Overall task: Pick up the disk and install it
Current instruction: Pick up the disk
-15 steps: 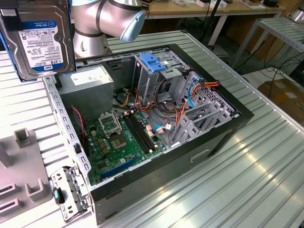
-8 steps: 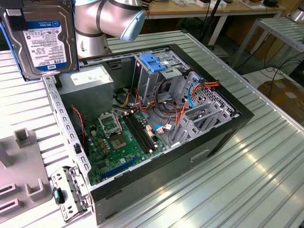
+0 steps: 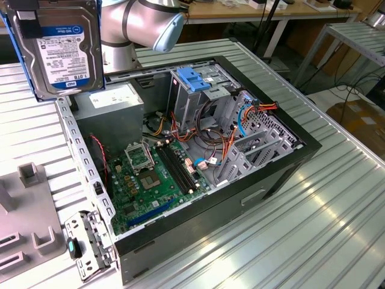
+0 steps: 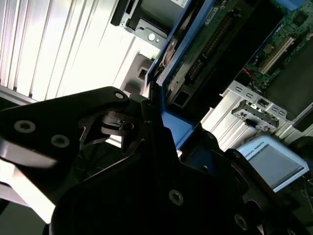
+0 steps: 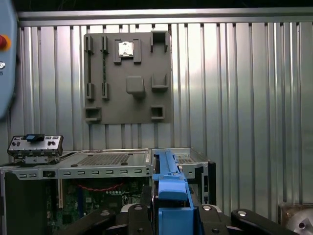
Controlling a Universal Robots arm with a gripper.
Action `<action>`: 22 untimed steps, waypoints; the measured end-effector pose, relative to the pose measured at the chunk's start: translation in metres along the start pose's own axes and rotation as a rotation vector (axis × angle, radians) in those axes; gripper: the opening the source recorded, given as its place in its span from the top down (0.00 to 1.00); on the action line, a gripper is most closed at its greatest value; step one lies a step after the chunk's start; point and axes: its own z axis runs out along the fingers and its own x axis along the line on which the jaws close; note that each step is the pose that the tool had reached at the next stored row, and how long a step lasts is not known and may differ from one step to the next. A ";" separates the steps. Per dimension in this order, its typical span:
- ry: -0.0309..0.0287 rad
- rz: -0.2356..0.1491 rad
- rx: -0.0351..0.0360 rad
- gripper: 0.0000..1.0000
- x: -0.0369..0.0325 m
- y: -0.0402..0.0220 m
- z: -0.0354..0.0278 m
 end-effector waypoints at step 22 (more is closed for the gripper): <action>0.0001 0.002 -0.0005 0.63 -0.0007 -0.0266 -0.0002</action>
